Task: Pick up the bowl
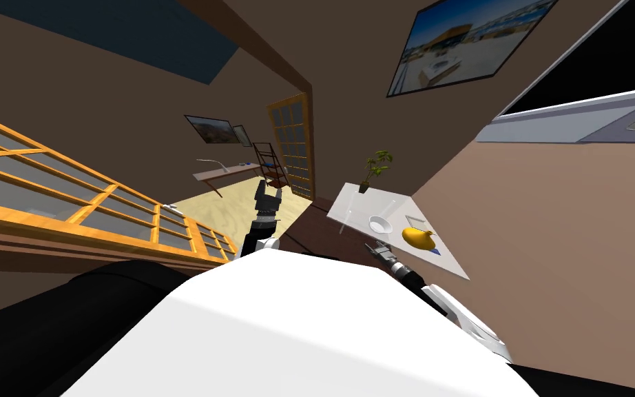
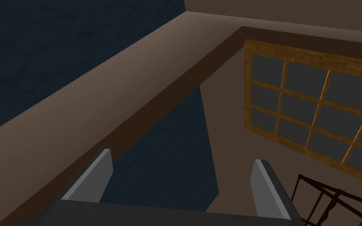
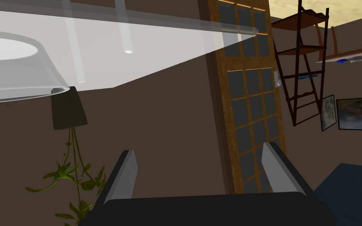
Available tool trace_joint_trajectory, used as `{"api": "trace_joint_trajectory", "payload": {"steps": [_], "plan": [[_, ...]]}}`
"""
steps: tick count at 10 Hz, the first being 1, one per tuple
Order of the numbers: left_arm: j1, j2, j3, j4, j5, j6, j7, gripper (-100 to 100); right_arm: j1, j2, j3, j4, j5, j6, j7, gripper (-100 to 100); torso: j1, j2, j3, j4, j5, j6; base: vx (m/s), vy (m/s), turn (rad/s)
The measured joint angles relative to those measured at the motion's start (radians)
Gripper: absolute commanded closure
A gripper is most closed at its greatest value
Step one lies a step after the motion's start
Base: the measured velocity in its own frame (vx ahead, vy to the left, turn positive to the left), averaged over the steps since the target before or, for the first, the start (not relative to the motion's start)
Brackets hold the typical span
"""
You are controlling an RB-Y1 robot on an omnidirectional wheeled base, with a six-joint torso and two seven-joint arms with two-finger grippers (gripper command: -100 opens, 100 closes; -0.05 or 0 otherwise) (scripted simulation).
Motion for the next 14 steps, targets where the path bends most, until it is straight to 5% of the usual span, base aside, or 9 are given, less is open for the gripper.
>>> {"api": "trace_joint_trajectory", "payload": {"steps": [14], "plan": [[0.000, 0.000, 0.000, 0.000, 0.000, 0.000, 0.000, 0, -0.089, -0.177, 0.119, 0.369, 0.154, 0.038, 0.075, -100, -0.002, -0.002, -0.001, 0.000, 0.000, 0.000, 0.069, 0.045, 0.058]]}}
